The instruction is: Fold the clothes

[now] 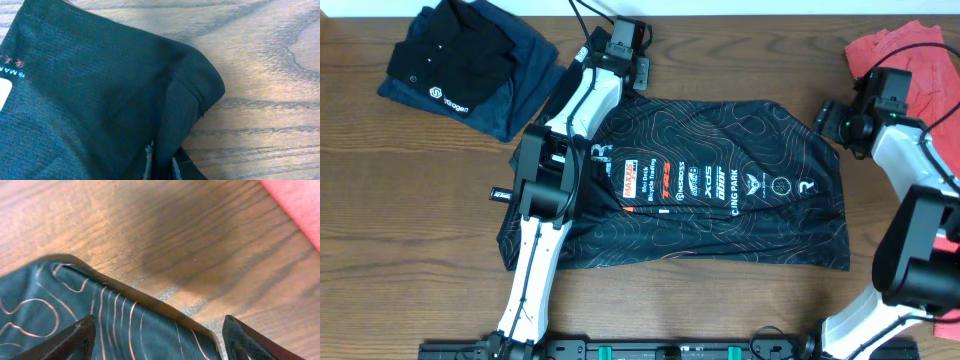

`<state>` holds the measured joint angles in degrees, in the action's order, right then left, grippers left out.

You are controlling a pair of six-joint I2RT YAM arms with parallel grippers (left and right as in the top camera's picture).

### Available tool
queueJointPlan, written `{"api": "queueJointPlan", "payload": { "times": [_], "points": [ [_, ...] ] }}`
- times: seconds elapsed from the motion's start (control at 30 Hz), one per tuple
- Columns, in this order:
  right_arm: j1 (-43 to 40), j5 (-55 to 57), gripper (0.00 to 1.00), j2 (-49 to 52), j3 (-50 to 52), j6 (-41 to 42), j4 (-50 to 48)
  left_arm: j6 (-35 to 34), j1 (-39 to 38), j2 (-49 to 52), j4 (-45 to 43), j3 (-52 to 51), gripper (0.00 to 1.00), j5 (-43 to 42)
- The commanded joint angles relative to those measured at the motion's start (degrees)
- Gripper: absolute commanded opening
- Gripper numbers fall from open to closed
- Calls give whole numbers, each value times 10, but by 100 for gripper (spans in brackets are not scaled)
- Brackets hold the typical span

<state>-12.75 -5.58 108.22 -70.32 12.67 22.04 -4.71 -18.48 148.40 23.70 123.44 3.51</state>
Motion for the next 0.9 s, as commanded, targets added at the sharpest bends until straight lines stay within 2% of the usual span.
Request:
{"api": "queueJointPlan", "payload": {
  "times": [0.0, 0.27, 0.4, 0.7, 0.77, 0.87],
  "points": [
    [-4, -7, 79, 23, -10, -21, -1, -5, 2, 12, 18, -4, 12, 6],
    [-3, -22, 73, 39, -10, -23, -13, -5, 2, 12, 17, -4, 11, 6],
    [-3, -54, 72, 55, -10, -22, -15, -5, 2, 12, 18, -4, 11, 6],
    [-3, -54, 71, 70, -10, -20, -1, -5, 2, 12, 20, -4, 11, 6],
    [-3, -54, 65, 70, -10, -20, -2, -5, 2, 12, 20, -4, 11, 6],
    [-3, -54, 46, 70, -10, -19, 0, -5, 2, 12, 19, -4, 11, 6]
  ]
}}
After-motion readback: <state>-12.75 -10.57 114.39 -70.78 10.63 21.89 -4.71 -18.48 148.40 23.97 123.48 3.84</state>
